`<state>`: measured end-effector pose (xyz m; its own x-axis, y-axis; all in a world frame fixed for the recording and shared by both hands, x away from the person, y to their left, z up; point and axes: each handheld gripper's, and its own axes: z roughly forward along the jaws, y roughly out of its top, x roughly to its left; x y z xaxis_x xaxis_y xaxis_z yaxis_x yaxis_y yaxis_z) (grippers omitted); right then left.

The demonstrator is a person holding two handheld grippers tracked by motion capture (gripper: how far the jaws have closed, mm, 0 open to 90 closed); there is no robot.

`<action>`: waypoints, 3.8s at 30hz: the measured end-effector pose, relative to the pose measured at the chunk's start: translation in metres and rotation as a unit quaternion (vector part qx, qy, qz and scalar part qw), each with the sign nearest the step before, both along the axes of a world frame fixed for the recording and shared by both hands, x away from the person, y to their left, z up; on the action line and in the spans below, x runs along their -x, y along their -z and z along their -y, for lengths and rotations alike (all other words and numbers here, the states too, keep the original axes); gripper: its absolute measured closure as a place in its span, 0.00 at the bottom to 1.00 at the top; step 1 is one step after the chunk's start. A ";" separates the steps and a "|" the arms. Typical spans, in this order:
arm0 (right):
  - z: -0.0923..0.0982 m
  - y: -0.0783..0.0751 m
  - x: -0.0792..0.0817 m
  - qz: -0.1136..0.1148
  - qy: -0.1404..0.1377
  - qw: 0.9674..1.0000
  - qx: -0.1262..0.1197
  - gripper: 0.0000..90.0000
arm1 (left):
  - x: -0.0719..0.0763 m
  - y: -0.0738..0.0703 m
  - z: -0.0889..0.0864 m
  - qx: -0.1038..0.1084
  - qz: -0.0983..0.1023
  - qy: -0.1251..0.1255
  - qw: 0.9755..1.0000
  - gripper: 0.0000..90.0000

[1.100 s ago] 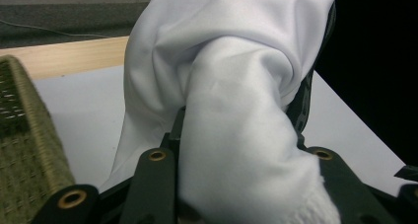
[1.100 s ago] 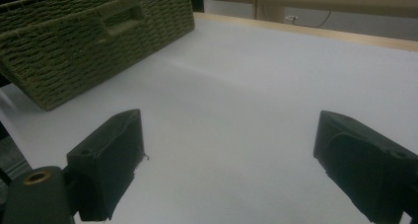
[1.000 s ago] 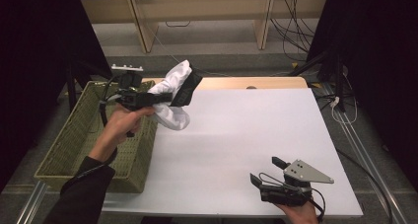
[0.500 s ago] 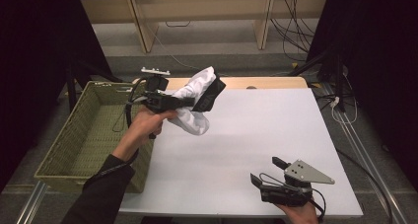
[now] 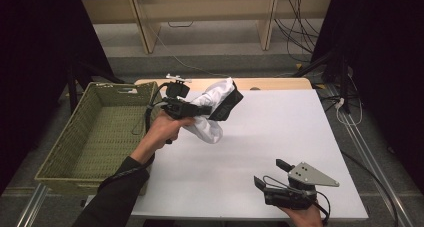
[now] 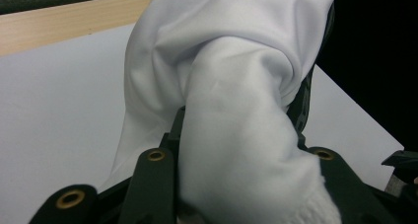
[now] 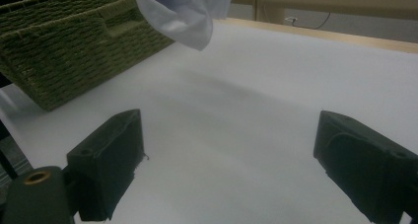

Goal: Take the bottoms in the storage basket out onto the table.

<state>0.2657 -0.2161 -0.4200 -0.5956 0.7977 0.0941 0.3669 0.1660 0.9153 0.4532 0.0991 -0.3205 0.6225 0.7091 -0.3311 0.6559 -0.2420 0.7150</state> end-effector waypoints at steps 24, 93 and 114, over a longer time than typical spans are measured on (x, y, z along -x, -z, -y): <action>0.000 0.000 0.000 -0.001 -0.002 1.000 -0.001 0.14 | -0.011 0.023 0.044 -0.035 -0.021 0.024 0.999 0.68; -0.002 0.002 -0.001 -0.004 -0.003 1.000 0.002 0.14 | 0.034 0.035 -0.068 -0.010 0.046 -0.028 0.999 0.18; -0.003 0.001 0.000 -0.001 -0.009 1.000 0.003 0.14 | 0.048 0.038 -0.121 -0.021 0.053 -0.090 0.994 0.18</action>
<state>0.2661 -0.2134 -0.4213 -0.6102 0.7870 0.0909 0.3664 0.1786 0.9132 0.4051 0.2203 -0.3586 0.5146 0.8239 -0.2377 0.6130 -0.1597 0.7737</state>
